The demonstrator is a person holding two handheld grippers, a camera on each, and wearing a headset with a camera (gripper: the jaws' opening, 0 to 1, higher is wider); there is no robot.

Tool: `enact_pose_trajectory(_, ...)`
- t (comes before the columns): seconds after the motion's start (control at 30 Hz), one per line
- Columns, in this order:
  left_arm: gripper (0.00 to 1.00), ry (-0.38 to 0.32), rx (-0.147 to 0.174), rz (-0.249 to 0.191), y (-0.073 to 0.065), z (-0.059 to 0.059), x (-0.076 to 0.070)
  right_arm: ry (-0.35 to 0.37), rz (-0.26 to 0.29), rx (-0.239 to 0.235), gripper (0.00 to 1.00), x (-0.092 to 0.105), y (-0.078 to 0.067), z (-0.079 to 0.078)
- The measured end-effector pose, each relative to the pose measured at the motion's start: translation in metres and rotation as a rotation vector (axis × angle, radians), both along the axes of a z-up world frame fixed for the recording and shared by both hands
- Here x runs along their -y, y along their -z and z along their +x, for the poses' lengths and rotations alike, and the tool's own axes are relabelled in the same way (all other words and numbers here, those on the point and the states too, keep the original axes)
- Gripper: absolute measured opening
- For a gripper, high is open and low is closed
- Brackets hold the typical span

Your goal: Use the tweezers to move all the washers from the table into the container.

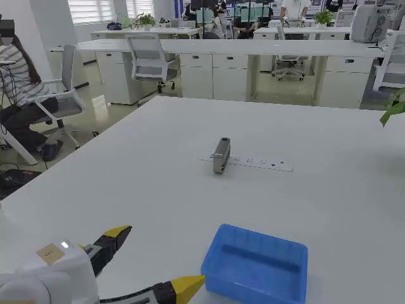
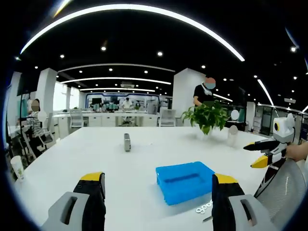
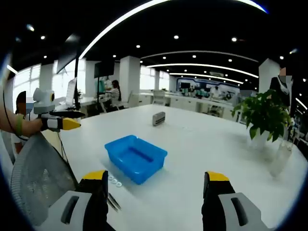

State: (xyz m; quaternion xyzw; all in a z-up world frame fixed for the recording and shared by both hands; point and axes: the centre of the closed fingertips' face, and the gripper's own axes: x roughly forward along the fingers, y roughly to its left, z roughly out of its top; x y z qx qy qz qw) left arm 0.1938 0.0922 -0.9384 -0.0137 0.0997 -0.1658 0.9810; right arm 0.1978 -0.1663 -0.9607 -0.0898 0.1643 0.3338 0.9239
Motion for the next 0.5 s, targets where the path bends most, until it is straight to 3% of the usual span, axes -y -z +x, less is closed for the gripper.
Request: enact_pose_trajectory(0.5,0.92,0.004,0.002,0.0,-0.0002,-0.0003,0.0009,-0.009,0.0,0.002,0.79,-0.0015,-0.0005,-0.0008)
